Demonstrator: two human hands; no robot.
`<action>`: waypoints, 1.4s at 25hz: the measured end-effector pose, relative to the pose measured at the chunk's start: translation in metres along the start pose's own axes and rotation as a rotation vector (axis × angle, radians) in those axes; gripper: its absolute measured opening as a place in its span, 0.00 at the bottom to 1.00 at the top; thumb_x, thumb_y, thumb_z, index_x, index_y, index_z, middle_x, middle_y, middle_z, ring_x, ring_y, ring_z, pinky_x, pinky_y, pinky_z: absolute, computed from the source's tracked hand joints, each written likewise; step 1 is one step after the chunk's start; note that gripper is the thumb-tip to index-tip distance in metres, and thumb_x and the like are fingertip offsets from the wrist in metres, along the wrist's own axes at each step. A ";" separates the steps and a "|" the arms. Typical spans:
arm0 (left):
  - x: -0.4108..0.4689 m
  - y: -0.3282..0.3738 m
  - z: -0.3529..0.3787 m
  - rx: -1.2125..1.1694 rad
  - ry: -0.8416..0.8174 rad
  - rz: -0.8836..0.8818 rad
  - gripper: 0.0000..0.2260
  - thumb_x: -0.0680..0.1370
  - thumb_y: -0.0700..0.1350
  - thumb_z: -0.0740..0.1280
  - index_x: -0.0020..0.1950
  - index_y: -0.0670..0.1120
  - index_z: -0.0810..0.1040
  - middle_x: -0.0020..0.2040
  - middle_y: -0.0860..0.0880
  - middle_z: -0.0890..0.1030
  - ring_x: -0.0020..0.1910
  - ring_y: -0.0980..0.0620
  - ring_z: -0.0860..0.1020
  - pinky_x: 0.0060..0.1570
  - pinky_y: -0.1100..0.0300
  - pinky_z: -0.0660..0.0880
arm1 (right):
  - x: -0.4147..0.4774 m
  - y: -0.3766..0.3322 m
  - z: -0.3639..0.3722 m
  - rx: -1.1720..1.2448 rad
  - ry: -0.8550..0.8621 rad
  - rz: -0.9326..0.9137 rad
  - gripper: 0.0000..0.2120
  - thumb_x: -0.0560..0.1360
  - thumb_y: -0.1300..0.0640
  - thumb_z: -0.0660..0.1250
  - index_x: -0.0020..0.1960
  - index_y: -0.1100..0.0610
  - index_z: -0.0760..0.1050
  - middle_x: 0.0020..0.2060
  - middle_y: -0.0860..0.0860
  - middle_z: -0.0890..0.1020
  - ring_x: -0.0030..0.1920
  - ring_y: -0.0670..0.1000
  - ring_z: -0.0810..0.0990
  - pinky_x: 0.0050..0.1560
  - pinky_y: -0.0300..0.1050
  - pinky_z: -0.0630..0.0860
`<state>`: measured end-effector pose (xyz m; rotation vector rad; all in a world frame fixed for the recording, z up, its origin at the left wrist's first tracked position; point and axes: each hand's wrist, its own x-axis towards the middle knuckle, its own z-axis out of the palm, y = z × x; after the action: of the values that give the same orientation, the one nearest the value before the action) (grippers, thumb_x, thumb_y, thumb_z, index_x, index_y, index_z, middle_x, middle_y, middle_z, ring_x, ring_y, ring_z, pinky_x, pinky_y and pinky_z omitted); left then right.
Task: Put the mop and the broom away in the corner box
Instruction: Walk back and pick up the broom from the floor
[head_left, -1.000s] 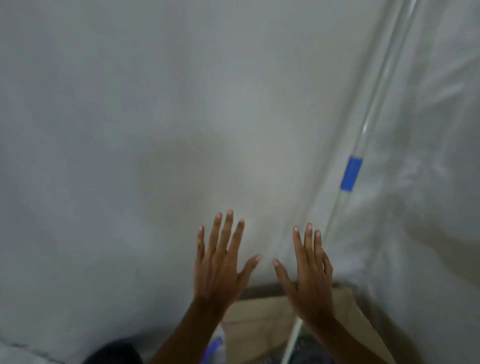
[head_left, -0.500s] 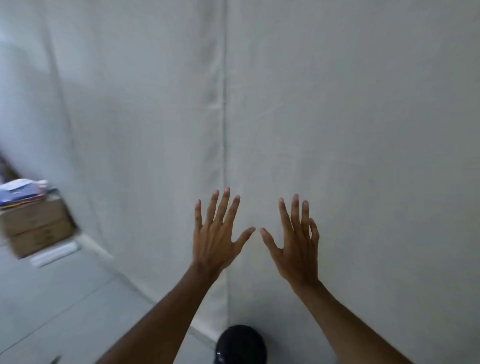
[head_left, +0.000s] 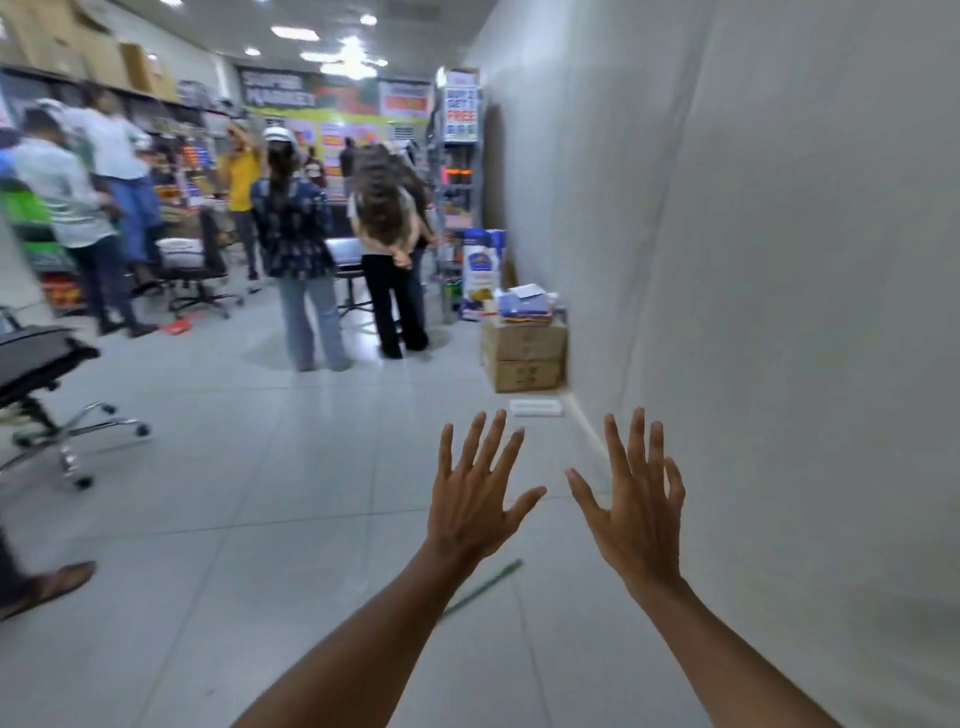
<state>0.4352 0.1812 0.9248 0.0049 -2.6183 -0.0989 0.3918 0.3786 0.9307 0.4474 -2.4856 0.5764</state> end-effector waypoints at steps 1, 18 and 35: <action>-0.003 -0.036 0.013 0.019 -0.055 -0.033 0.34 0.79 0.70 0.50 0.79 0.53 0.59 0.82 0.48 0.56 0.81 0.45 0.55 0.78 0.37 0.49 | 0.008 -0.023 0.032 0.020 -0.047 -0.012 0.39 0.77 0.29 0.50 0.81 0.42 0.43 0.82 0.46 0.41 0.82 0.50 0.40 0.79 0.59 0.51; 0.064 -0.422 0.538 -0.282 -0.816 -0.618 0.18 0.82 0.61 0.55 0.64 0.52 0.73 0.54 0.48 0.85 0.56 0.45 0.81 0.56 0.48 0.78 | 0.103 -0.032 0.721 0.332 -0.752 0.641 0.26 0.72 0.29 0.60 0.53 0.51 0.69 0.46 0.54 0.80 0.48 0.60 0.80 0.43 0.50 0.73; -0.160 -0.440 1.036 -0.153 -1.103 -0.195 0.15 0.82 0.52 0.59 0.67 0.49 0.69 0.60 0.48 0.76 0.56 0.45 0.77 0.45 0.48 0.77 | -0.135 0.154 1.181 0.431 -0.735 1.465 0.12 0.73 0.54 0.67 0.41 0.64 0.78 0.40 0.64 0.86 0.24 0.59 0.82 0.28 0.52 0.83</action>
<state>0.0520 -0.1824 -0.0817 0.2060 -3.6926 -0.4891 -0.0747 -0.0383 -0.0914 -1.4293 -2.9883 1.7162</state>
